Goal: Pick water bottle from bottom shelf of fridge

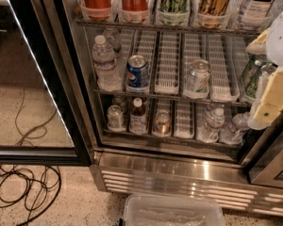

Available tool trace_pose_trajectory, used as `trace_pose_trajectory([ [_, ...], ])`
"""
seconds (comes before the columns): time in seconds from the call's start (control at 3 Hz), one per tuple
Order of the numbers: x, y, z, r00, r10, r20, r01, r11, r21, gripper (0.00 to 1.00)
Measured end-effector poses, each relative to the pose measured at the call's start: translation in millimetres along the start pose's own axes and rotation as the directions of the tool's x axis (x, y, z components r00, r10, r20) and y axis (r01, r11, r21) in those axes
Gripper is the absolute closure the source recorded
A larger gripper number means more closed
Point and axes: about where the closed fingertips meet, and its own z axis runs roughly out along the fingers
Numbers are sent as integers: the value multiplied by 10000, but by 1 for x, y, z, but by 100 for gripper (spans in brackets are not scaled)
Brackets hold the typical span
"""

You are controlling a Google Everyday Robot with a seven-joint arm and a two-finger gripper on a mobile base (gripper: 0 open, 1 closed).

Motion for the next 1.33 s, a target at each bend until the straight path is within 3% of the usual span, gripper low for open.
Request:
trace_pose_trajectory([
  [0.33, 0, 0, 0, 10000, 2, 0, -2, 10000, 1, 0],
  [0.67, -7, 5, 17, 9971, 754, 143, -757, 9968, 260, 0],
  [1.0, -8, 37, 59, 9691, 2281, 939, -2289, 9734, -27, 0],
  [1.33, -18, 67, 116, 9031, 3738, 2115, -3573, 9271, -1130, 0],
])
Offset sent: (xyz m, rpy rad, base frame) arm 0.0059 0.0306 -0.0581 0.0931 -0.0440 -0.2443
